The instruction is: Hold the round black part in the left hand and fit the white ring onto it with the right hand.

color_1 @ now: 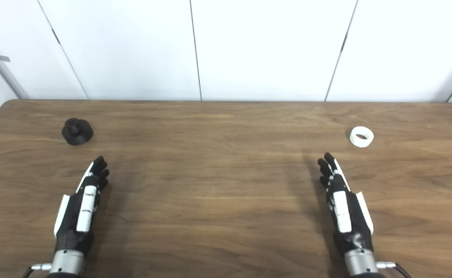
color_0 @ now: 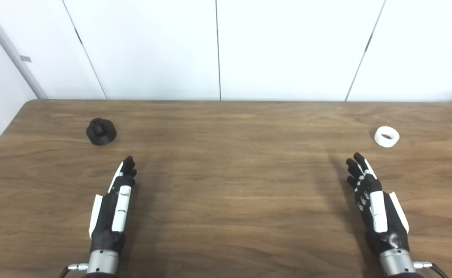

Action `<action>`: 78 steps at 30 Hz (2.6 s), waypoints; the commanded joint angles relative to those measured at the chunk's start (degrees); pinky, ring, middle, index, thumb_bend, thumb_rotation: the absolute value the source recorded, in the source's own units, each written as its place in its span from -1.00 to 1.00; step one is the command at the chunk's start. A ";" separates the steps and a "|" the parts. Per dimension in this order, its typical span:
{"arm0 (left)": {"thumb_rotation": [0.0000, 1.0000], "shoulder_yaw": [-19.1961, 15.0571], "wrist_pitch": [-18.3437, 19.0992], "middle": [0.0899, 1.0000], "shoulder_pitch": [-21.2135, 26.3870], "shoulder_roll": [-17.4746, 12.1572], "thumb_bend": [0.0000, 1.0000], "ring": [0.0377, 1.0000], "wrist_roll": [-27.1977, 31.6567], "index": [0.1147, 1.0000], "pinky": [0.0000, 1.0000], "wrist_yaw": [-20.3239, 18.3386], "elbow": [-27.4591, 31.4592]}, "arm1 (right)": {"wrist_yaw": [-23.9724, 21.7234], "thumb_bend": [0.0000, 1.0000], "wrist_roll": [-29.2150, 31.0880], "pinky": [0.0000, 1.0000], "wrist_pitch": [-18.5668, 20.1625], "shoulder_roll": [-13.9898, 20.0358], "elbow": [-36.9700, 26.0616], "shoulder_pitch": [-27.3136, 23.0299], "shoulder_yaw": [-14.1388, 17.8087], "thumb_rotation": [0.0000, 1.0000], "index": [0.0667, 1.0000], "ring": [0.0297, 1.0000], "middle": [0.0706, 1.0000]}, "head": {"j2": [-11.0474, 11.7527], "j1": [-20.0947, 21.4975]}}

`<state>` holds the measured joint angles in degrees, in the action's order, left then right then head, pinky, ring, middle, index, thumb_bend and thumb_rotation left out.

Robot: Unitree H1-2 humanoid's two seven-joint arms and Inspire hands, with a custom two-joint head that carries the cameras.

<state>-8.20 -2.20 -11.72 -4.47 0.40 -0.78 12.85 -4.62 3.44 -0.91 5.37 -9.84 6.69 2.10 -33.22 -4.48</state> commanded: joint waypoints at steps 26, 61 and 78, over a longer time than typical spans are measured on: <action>0.81 0.30 0.35 0.92 -0.93 -0.67 0.06 0.91 -0.86 0.94 1.00 0.32 0.34 | -0.21 0.25 0.07 0.97 -0.80 0.28 0.72 0.08 -0.43 1.00 0.93 0.95 0.89 | 2.42 -4.49; 0.85 3.86 -2.27 0.94 -0.70 1.87 0.07 0.97 -6.06 0.98 1.00 3.06 -4.49 | -4.42 0.13 4.62 1.00 -8.96 3.62 11.14 -1.69 1.10 1.00 1.00 1.00 0.98 | 9.17 -14.60; -0.55 -1.36 2.84 0.81 2.40 1.06 0.59 0.83 -13.02 0.81 0.86 10.33 6.39 | -4.06 0.17 3.79 1.00 -7.44 4.14 9.52 -0.75 1.60 1.00 1.00 1.00 0.97 | 8.15 -14.44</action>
<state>-8.89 1.57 -10.82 -3.16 -10.76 7.96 16.35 -8.73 7.31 -8.17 9.26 -3.64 2.91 3.49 -25.05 -18.90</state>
